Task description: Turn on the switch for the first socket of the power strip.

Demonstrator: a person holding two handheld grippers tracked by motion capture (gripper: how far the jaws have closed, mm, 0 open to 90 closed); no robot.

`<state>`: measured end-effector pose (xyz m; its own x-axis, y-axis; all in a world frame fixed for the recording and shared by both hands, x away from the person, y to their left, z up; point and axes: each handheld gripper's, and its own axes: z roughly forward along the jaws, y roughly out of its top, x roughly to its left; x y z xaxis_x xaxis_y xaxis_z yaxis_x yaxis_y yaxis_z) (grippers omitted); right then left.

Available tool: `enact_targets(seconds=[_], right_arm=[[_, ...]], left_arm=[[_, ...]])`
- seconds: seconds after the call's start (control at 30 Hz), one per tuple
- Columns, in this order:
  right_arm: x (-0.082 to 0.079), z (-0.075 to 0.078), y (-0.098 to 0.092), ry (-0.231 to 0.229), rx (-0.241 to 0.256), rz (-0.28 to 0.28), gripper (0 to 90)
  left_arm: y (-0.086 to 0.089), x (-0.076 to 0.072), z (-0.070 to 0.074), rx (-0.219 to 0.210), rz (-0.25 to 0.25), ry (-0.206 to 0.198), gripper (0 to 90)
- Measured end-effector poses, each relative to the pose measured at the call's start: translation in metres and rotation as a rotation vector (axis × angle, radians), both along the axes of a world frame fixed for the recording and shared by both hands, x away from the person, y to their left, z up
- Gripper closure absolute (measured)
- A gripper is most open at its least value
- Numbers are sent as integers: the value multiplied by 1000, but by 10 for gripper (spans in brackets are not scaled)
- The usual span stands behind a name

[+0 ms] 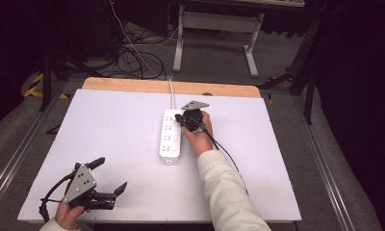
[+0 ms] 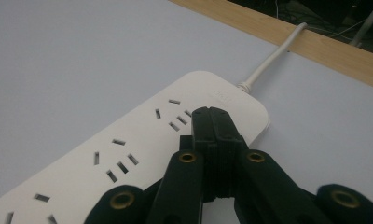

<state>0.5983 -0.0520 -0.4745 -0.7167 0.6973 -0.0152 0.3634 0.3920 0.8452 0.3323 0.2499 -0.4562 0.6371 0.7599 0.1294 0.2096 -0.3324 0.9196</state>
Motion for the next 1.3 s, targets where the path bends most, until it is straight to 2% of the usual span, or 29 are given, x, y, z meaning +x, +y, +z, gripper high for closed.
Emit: enact_targets(seconds=[0.3, 0.47, 0.57, 0.67, 0.9, 1.3], right_arm=[[0, 2, 1, 13, -18, -1, 900], [0, 6, 7, 10, -79, -6, 900], [1, 7, 7, 30, -71, -10, 900], [0, 7, 8, 20, -88, -12, 900], [0, 7, 9, 28, -84, -17, 900], [0, 8, 13, 26, -112, -36, 900]], left_arm=[[0, 0, 0, -1, 0, 0, 15], [-1, 0, 0, 2, 0, -2, 15], [-1, 0, 0, -3, 0, 1, 15], [-1, 0, 0, -2, 0, 0, 15], [-1, 0, 0, -2, -1, 0, 15], [-1, 0, 0, -2, -2, 1, 15]])
